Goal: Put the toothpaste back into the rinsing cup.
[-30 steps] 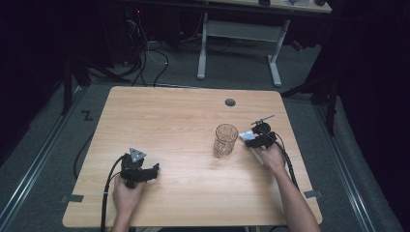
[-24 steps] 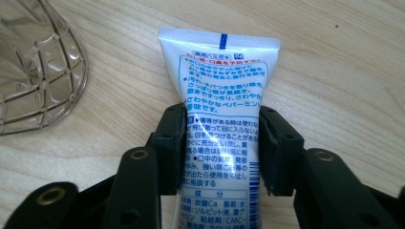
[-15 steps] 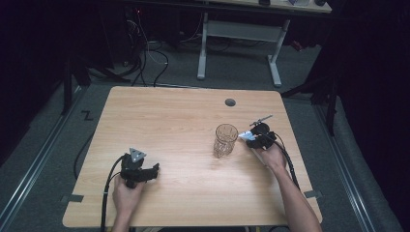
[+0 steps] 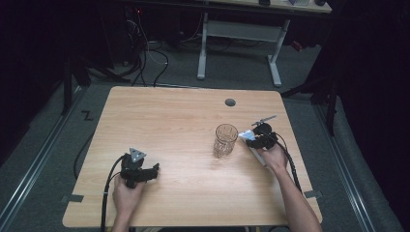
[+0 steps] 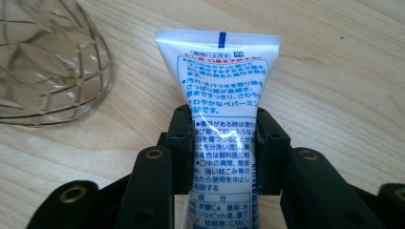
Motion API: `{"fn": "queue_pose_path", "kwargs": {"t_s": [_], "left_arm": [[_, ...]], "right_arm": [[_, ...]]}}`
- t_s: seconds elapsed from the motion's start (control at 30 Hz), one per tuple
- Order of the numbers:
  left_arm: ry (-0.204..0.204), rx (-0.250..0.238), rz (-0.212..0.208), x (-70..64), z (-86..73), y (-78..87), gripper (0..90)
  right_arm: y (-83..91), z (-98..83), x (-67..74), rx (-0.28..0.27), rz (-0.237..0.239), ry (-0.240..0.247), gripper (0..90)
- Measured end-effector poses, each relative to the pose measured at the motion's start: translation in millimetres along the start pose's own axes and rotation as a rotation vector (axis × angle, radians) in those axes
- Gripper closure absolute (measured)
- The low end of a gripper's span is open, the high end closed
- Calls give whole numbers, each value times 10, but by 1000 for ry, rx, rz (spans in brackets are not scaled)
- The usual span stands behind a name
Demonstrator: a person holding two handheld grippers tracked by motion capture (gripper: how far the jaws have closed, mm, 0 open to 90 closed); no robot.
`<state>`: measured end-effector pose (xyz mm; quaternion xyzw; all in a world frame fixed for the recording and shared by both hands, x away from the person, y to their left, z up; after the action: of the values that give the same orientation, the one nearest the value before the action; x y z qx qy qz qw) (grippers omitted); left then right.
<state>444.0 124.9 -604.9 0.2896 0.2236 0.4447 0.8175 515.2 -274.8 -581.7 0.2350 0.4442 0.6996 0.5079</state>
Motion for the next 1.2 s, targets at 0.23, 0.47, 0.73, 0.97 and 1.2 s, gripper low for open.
{"fn": "queue_pose_path", "kwargs": {"t_s": [0.23,0.47,0.73,0.97,1.2], "left_arm": [[0,0,0,0,0,0,185],[0,0,0,0,0,0,184],[0,0,0,0,0,0,184],[0,0,0,0,0,0,184],[0,0,0,0,0,0,184]], "right_arm": [[90,42,81,-40,24,12,664],[230,67,119,-78,42,12,664],[376,63,111,-128,52,3,664],[546,69,130,-181,59,-11,664],[759,87,197,-257,71,-1,663]]}}
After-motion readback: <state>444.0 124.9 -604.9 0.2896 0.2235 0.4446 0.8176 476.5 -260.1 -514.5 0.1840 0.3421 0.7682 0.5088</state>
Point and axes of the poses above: each handheld gripper's, and its own axes: y roughly backward along the jaws, z roughly out of its top, x roughly to its left, the point moved 10 cm from there along -y, roughly forward along the jaws, and after that the axes turned 8 degrees about -z, right-handed, at the moved point
